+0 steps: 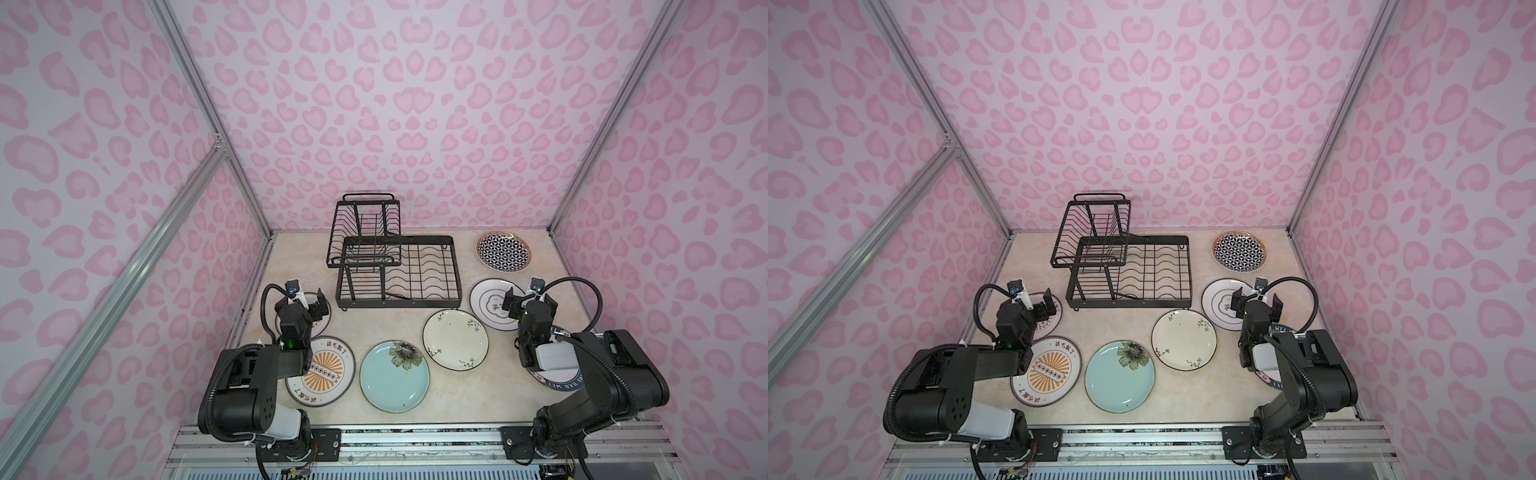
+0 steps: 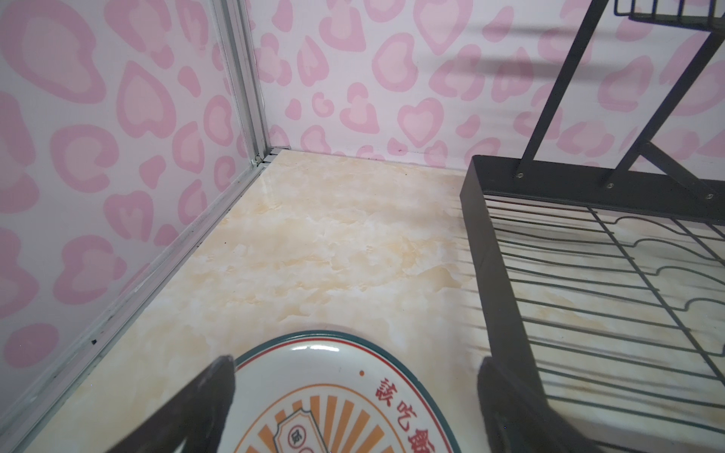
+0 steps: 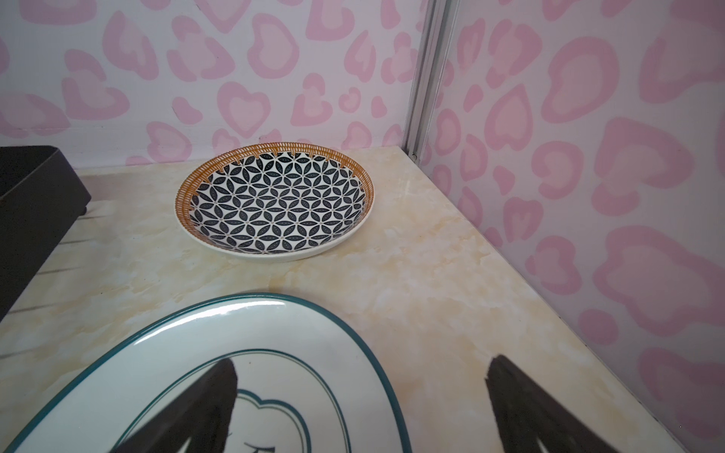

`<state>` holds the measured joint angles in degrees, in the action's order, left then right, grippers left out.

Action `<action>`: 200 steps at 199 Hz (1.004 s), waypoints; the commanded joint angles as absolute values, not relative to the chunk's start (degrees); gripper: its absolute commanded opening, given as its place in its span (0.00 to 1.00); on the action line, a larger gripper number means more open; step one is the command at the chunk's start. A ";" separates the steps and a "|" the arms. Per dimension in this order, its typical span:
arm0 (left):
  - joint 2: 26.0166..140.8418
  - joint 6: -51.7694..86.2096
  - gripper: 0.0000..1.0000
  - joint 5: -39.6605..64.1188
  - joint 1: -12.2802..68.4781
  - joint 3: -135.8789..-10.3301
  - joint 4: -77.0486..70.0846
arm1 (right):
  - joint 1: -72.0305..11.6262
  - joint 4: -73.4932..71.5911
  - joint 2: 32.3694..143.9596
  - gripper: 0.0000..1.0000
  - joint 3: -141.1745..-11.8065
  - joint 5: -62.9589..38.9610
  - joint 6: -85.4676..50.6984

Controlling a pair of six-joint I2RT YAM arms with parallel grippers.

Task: Load plates into a dish rack
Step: Pick up the plate from the center of the table.

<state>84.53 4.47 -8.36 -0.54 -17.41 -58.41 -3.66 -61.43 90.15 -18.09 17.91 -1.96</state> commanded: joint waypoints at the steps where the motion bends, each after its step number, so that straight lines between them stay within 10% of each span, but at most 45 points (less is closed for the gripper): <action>1: 84.85 4.24 0.98 -8.70 -0.53 -18.12 -58.53 | -3.87 -63.16 90.04 1.00 -17.24 20.00 -2.82; 123: 59.95 13.78 0.98 -23.44 2.94 -36.30 -17.06 | -12.65 -54.61 71.22 0.97 -18.74 35.42 3.44; 161: 50.52 25.91 0.96 -23.55 4.32 -45.70 2.43 | -13.25 -14.49 60.87 0.99 -39.48 35.14 -4.43; 200: 48.25 30.31 0.98 -18.54 4.71 -53.28 16.23 | -13.81 -3.61 57.81 0.99 -47.54 26.86 -12.88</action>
<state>48.86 24.80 -21.52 4.69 -49.95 2.61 -13.69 -19.03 59.44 -44.84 33.01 -5.08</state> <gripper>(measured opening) 0.955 0.987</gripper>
